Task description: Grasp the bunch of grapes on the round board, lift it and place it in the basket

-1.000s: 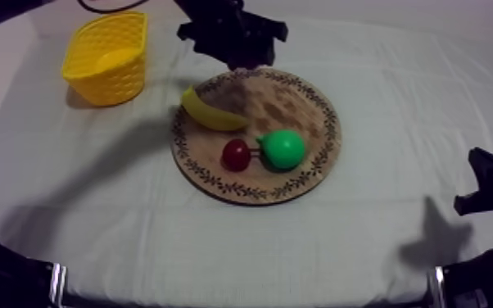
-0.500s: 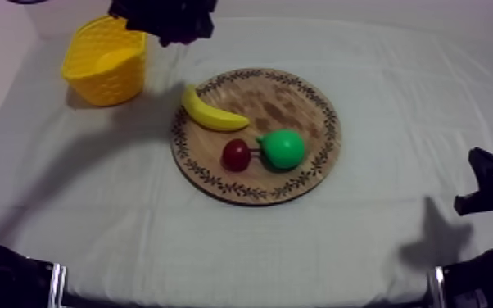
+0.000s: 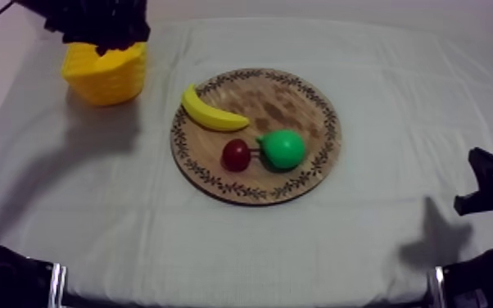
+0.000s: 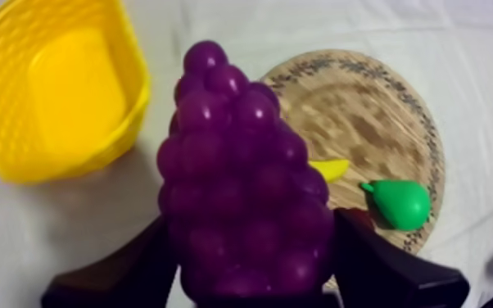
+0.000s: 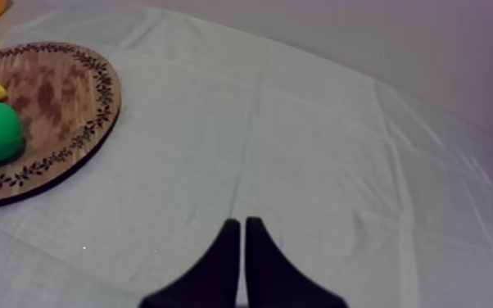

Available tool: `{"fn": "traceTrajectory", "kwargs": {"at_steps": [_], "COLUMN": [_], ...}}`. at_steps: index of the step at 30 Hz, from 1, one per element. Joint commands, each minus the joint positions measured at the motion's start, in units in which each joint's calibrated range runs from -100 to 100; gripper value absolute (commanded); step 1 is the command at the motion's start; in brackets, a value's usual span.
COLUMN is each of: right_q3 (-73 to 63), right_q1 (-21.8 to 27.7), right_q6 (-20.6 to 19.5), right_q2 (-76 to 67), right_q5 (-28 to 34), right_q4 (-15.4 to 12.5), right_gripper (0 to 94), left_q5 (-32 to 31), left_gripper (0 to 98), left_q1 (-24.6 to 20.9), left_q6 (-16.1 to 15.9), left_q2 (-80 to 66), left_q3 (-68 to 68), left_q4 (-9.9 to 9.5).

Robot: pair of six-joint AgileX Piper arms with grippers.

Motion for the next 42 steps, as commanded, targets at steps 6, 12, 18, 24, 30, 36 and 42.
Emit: {"fn": "traceTrajectory", "kwargs": {"at_steps": [6, 12, 18, 24, 30, 36, 42], "right_q3": [0.0, 0.0, 0.0, 0.0, 0.0, 0.0, 0.0], "right_q1": [0.0, 0.0, 0.0, 0.0, 0.0, 0.0, 0.0], "right_q6": [0.0, 0.0, 0.0, 0.0, 0.0, 0.0, 0.0], "right_q2": [0.0, 0.0, 0.0, 0.0, 0.0, 0.0, 0.0], "right_q5": [0.0, 0.0, 0.0, 0.0, 0.0, 0.0, 0.0], "right_q4": [0.0, 0.0, 0.0, 0.0, 0.0, 0.0, 0.0], "right_gripper": [0.5, 0.5, 0.5, 0.5, 0.5, 0.5, 0.5], "left_q5": [-0.7, -2.0, -2.9, -3.0, -3.1, -3.7, -4.5], "left_gripper": [67.7, 67.5, 67.4, 67.4, 67.3, 67.3, 67.2], "left_q1": [-4.5, -8.9, -11.5, -12.6, -12.7, -12.7, -12.8], "left_q6": [1.0, -0.6, -1.8, -2.2, -2.4, -2.6, -2.5], "left_q2": [-3.1, -3.7, -1.9, 1.3, 5.6, 10.6, 15.5], "left_q3": [4.7, 6.7, 6.1, 2.4, -1.8, -5.4, -9.4], "left_q4": [0.09, 1.01, 1.30, 1.42, 1.56, 1.80, 1.97]}}
